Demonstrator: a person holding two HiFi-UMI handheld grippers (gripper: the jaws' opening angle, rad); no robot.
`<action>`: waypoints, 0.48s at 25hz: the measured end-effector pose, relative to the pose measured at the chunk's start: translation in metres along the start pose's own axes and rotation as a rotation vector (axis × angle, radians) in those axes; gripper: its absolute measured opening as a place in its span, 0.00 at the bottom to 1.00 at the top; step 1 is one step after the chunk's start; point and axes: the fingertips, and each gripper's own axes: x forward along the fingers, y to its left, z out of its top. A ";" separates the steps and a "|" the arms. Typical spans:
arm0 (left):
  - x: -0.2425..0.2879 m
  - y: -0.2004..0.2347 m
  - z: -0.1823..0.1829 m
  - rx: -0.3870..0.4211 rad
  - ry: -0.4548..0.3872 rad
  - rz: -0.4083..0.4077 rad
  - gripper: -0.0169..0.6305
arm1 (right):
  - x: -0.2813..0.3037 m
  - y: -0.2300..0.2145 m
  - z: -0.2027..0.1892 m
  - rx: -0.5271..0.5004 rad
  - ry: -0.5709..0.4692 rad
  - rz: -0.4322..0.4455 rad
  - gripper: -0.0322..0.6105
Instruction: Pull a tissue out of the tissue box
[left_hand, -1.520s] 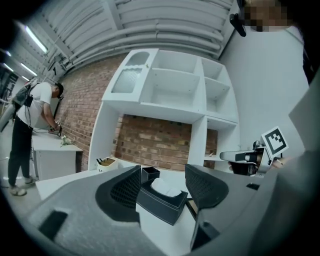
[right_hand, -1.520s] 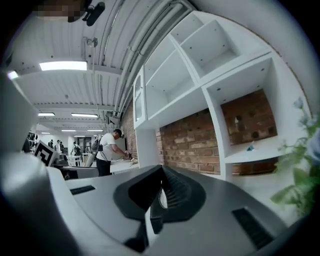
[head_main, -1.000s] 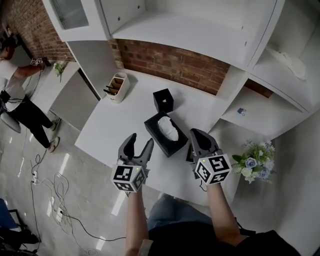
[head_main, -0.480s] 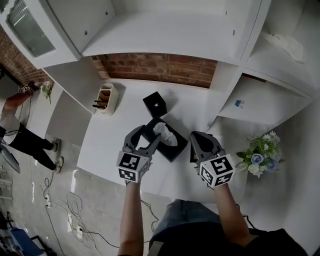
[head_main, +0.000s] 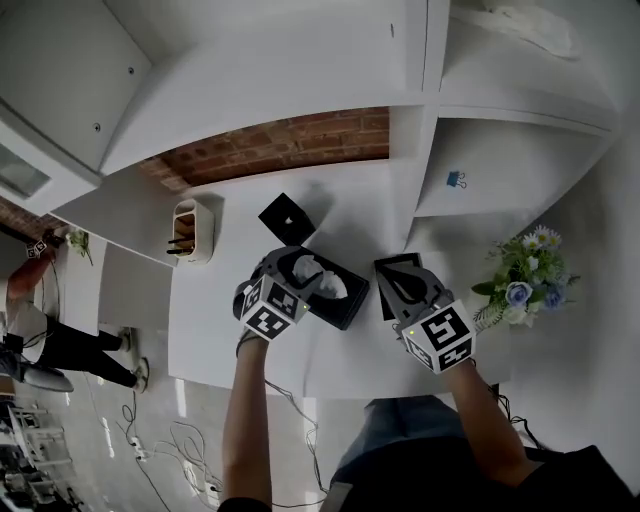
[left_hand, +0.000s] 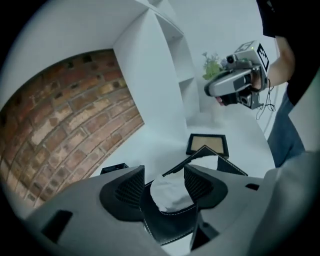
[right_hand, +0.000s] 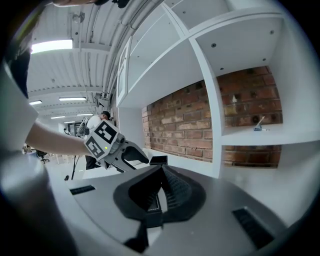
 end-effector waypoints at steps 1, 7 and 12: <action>0.005 0.000 -0.005 0.028 0.031 -0.032 0.40 | 0.000 0.000 -0.001 -0.004 0.004 0.001 0.05; 0.027 -0.001 -0.035 0.065 0.164 -0.161 0.38 | 0.003 -0.002 -0.006 -0.014 0.022 0.004 0.05; 0.033 -0.005 -0.043 0.054 0.187 -0.189 0.29 | 0.005 -0.006 -0.006 -0.009 0.025 0.001 0.05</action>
